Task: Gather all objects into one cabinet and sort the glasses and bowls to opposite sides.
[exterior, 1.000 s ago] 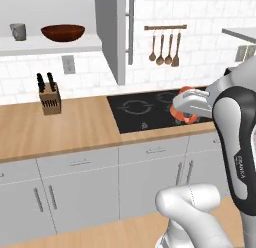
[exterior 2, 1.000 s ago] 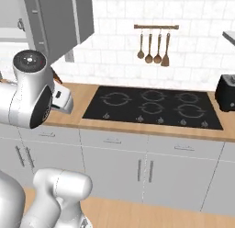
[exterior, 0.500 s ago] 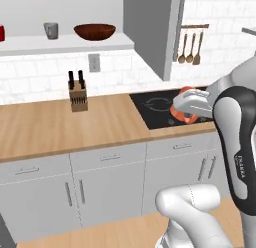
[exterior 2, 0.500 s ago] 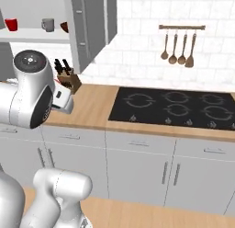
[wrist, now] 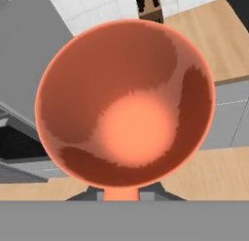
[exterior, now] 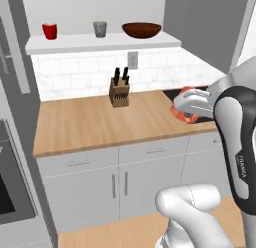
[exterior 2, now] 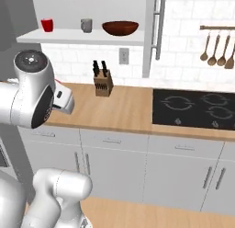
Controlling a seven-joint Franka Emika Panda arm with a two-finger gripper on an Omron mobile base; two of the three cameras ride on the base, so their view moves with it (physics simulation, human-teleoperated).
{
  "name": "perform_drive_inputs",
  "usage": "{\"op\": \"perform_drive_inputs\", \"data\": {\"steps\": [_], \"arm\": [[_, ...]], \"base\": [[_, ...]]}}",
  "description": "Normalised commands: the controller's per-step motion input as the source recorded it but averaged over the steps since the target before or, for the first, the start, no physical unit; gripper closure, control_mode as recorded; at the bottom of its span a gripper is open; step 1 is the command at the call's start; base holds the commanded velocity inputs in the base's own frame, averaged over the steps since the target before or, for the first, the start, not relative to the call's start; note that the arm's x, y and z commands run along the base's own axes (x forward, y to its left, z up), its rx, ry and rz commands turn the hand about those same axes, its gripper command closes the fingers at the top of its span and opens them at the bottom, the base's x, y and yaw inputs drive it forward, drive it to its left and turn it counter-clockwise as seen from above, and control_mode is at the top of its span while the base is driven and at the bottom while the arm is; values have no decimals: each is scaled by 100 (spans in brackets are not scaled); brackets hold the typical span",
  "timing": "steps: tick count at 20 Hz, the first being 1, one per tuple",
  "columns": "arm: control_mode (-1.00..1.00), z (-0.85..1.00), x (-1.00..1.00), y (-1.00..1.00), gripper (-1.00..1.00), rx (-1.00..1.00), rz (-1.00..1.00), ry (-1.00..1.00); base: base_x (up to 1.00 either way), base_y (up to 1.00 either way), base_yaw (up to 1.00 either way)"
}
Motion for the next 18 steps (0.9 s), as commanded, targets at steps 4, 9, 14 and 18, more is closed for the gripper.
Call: {"op": "perform_drive_inputs", "data": {"steps": [4,9,14,18], "arm": [[100,0,0,0,100,0,0,0],[100,0,0,0,100,0,0,0],[100,0,0,0,100,0,0,0],[100,0,0,0,100,0,0,0]], "base": [[38,51,-4],[76,16,-1],[60,41,-2],[44,67,0]]}}
